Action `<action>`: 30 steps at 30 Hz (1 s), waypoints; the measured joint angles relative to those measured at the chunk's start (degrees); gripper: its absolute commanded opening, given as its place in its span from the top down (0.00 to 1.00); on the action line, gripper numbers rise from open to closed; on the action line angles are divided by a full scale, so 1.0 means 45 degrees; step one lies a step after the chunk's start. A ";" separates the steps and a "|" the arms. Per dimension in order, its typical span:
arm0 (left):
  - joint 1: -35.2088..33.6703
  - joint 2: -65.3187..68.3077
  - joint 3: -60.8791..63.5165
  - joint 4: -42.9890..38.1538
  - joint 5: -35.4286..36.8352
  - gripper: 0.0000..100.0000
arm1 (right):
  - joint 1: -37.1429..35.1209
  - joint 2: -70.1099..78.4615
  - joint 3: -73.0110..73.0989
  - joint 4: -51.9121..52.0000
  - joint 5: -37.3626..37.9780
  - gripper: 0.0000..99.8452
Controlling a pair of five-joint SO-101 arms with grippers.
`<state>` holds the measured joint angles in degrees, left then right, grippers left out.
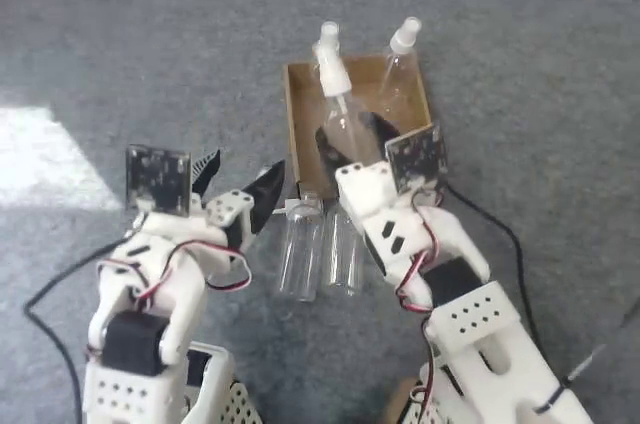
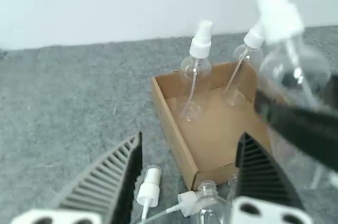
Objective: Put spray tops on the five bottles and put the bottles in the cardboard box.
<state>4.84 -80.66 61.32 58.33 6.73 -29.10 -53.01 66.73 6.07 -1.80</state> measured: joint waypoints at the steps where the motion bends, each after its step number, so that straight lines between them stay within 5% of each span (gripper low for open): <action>1: 0.0000 -0.0352 0.0234 -0.0039 -0.0059 0.74 | 0.0000 0.0000 -0.0527 0.0508 0.0000 0.99; 15: 0.2755 0.0234 0.0977 -0.0078 -0.0742 0.73 | -0.0410 0.4806 -0.6056 0.4122 -0.0020 0.99; 30: 0.2032 0.0234 0.1836 -0.1778 -0.0762 0.73 | -0.1739 0.4200 -0.6466 0.6388 -0.0020 0.99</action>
<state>13.98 -79.60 69.58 50.33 3.30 -36.92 -34.11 37.63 34.81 -1.89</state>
